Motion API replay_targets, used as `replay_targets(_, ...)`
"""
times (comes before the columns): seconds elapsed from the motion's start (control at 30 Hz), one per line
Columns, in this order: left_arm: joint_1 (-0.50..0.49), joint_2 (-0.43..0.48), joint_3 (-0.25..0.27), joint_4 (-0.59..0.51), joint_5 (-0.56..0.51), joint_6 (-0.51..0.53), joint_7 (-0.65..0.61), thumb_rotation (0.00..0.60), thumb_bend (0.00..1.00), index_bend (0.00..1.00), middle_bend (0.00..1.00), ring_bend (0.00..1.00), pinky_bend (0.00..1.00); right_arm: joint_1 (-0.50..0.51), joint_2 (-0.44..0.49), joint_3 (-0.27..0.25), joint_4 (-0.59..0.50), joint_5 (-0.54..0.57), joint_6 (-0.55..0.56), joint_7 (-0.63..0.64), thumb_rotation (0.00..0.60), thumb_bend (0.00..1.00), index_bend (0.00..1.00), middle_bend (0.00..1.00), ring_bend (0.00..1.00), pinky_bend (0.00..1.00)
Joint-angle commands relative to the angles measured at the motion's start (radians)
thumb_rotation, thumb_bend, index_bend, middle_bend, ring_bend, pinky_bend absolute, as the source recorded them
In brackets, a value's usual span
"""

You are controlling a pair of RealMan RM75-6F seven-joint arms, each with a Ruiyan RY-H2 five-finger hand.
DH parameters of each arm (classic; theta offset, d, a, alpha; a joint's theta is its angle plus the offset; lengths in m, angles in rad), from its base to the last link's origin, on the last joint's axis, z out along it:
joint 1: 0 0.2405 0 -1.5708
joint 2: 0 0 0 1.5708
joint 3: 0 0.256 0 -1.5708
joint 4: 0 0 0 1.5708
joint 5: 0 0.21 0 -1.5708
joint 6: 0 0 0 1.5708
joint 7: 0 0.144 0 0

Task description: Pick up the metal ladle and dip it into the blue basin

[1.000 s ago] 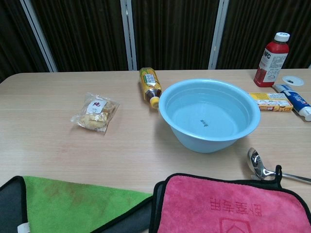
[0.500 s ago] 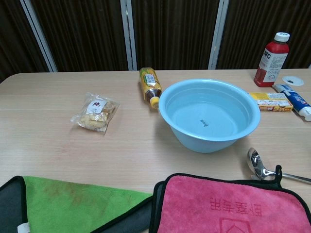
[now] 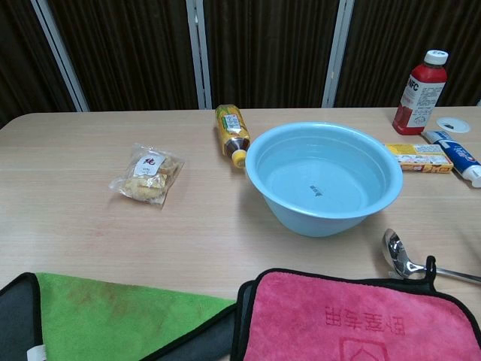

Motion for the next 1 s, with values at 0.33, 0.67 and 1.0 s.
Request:
replay_targets(0.33, -0.004, -0.001, 0.002, 0.003, -0.003, -0.006, -0.004, 0.6, 0.45, 0.0, 0.0, 0.0, 0.0, 0.043, -0.068, 0.015, 0.081, 0.08, -0.059, -0.006, 0.6, 0.19, 0.43, 0.0, 0.0, 0.0)
replay_targets(0.67, -0.005, 0.003, 0.003, 0.002, -0.003, -0.002, -0.011, 0.6, 0.46, 0.0, 0.0, 0.0, 0.0, 0.067, -0.098, 0.009, 0.12, 0.093, -0.079, 0.006, 0.6, 0.2, 0.43, 0.0, 0.0, 0.0)
replay_targets(1.0, -0.003, 0.009, 0.005, 0.003, -0.003, 0.001, -0.017, 0.6, 0.57, 0.0, 0.0, 0.0, 0.0, 0.09, -0.116, 0.009, 0.145, 0.124, -0.106, 0.001, 0.6, 0.2, 0.43, 0.0, 0.0, 0.0)
